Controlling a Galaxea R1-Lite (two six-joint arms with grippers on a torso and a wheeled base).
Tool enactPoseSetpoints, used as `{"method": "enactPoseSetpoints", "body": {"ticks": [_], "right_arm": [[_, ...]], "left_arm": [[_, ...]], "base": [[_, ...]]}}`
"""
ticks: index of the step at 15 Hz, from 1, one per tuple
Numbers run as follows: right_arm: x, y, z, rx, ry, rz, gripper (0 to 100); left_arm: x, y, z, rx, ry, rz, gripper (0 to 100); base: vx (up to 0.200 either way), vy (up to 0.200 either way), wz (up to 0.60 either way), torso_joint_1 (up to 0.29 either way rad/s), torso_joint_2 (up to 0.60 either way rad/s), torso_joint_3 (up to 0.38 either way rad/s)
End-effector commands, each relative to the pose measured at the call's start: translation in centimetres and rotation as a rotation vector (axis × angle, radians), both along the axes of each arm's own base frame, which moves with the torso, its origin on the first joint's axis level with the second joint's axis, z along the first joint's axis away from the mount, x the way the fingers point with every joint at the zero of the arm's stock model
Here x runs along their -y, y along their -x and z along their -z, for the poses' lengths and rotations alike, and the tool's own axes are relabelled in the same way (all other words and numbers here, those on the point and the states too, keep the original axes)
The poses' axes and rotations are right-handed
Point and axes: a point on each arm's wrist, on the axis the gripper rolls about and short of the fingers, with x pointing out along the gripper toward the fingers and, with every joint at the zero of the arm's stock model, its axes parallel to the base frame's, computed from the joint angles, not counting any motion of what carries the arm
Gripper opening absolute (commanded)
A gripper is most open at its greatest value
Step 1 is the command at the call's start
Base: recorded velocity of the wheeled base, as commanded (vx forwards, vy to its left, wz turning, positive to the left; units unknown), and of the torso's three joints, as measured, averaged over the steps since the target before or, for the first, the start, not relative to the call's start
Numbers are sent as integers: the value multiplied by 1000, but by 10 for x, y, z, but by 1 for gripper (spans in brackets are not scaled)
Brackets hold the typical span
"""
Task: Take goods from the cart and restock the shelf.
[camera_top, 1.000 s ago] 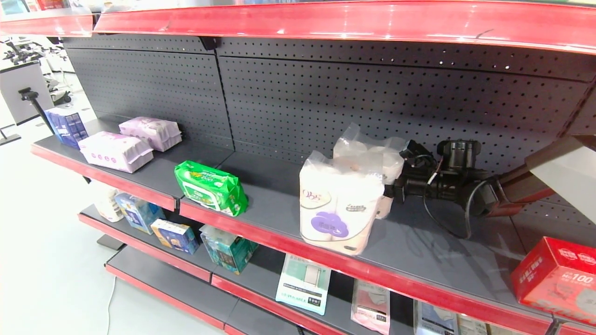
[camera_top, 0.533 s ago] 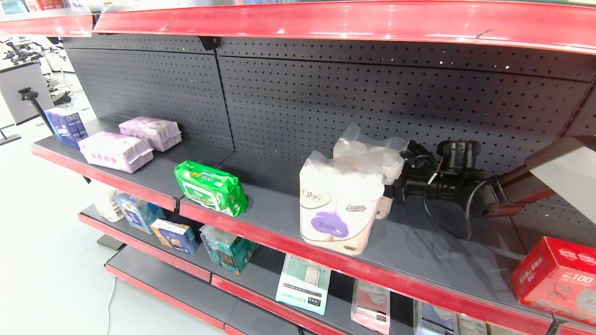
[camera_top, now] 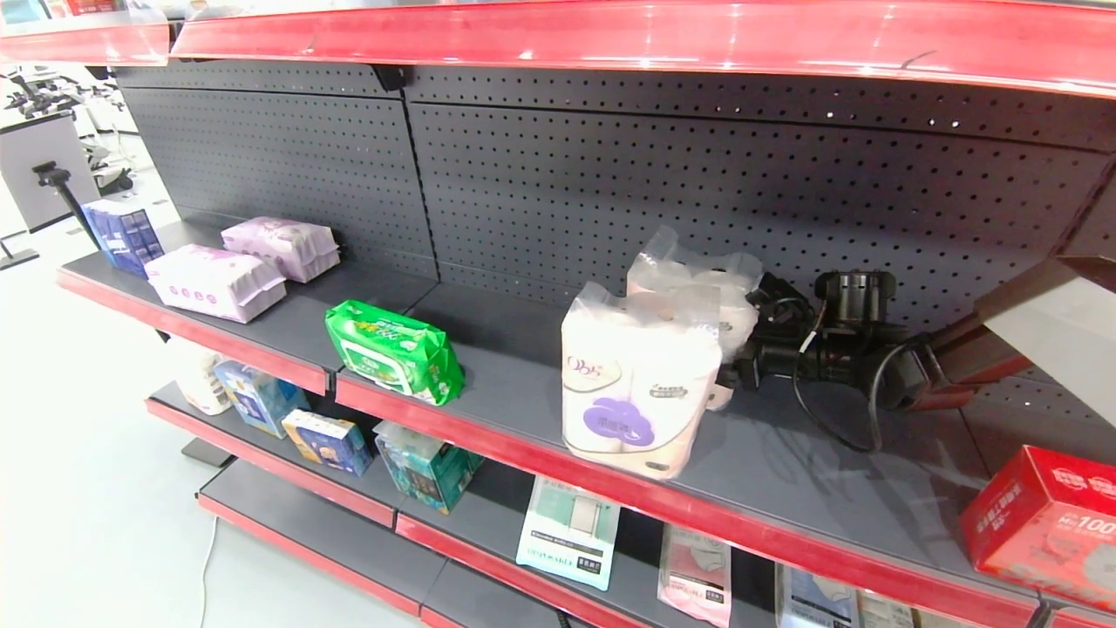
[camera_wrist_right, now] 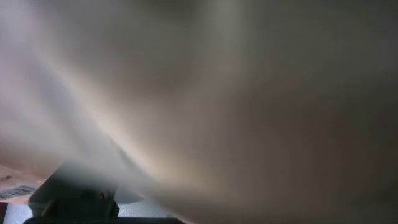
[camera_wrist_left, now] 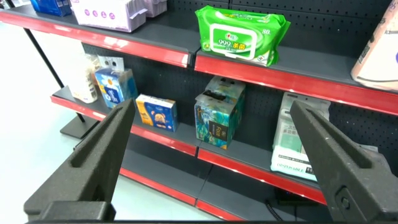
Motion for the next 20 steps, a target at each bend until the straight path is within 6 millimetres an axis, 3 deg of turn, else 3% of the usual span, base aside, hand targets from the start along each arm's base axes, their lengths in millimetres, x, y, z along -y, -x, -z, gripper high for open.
{"method": "enactPoseSetpoints", "body": {"ticks": [1, 14, 20], "right_arm": [[6, 5, -9, 14, -2, 11, 100], [53, 48, -31, -1, 5, 124, 100], [86, 92, -48, -17, 1, 233, 100]], "left_arm": [[0, 0, 0, 0, 0, -1, 100], [0, 0, 0, 0, 0, 1, 100], [0, 0, 0, 0, 0, -2, 100]], "base": [[0, 0, 0, 0, 0, 0], [0, 0, 0, 0, 0, 0], [0, 0, 0, 0, 0, 0]]}}
